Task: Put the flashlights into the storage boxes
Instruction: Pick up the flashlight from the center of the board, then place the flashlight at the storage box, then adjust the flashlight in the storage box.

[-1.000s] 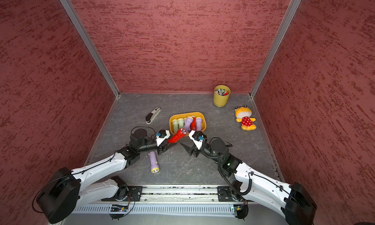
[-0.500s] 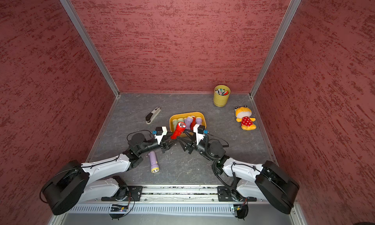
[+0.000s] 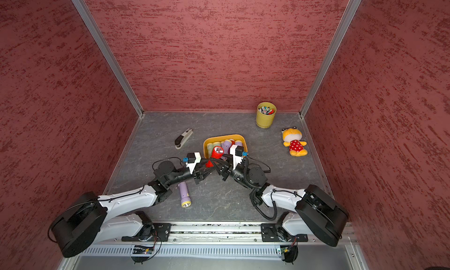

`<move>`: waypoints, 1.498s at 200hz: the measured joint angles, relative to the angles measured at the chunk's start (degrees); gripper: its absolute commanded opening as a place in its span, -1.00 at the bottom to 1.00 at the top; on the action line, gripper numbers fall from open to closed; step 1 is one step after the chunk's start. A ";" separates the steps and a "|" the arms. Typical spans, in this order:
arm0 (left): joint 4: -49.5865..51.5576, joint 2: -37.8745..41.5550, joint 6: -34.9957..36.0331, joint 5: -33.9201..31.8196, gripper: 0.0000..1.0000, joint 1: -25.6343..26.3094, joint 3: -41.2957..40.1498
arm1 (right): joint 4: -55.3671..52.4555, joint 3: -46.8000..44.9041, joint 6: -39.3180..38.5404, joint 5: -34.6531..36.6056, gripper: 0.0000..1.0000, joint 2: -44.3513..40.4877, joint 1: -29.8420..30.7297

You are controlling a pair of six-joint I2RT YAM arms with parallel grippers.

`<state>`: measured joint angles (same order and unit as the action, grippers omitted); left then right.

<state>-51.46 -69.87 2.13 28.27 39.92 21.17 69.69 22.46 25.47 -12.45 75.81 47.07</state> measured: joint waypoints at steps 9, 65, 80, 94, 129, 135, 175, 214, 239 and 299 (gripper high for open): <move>0.13 0.00 0.02 -0.13 -0.20 0.02 0.00 | -1.14 0.00 -0.22 0.31 -0.39 -0.68 -0.04; 12.44 1.95 -3.48 -9.90 0.42 -0.39 4.50 | -30.69 10.21 -5.03 5.25 -0.37 -10.45 -3.93; 16.83 1.99 -6.25 -12.96 0.41 -2.14 7.21 | -41.00 15.82 -6.62 6.99 -0.37 -10.62 -6.78; 20.57 1.92 -9.73 -15.41 0.39 -4.72 9.03 | -49.55 20.31 -7.61 8.20 -0.37 -9.60 -9.38; 29.90 -1.51 -18.43 -18.71 0.36 -10.91 14.05 | -65.59 29.66 -7.43 9.25 -0.37 -1.70 -15.21; 31.39 -2.58 -19.67 -19.04 0.35 -11.67 14.99 | -67.38 30.88 -6.97 9.05 -0.37 0.13 -16.17; 37.27 -9.49 -24.15 -15.93 0.27 -13.84 19.45 | -74.34 36.76 -3.74 5.51 -0.36 11.61 -21.03; 39.71 -16.92 -27.47 -7.63 0.19 -13.42 26.01 | -77.40 39.56 -1.77 1.86 -0.34 18.51 -24.09; 42.12 -22.23 -29.46 -4.02 0.12 -11.89 32.30 | -78.42 40.85 -0.98 -0.87 -0.32 20.87 -25.42; 45.44 -33.03 -35.65 0.90 0.06 -8.44 38.56 | -78.75 43.54 -0.22 -5.40 -0.30 26.21 -26.99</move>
<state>-6.02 -102.89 -33.52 29.17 31.48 59.72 -9.06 66.00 25.26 -17.85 102.02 20.08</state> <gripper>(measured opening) 0.530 0.377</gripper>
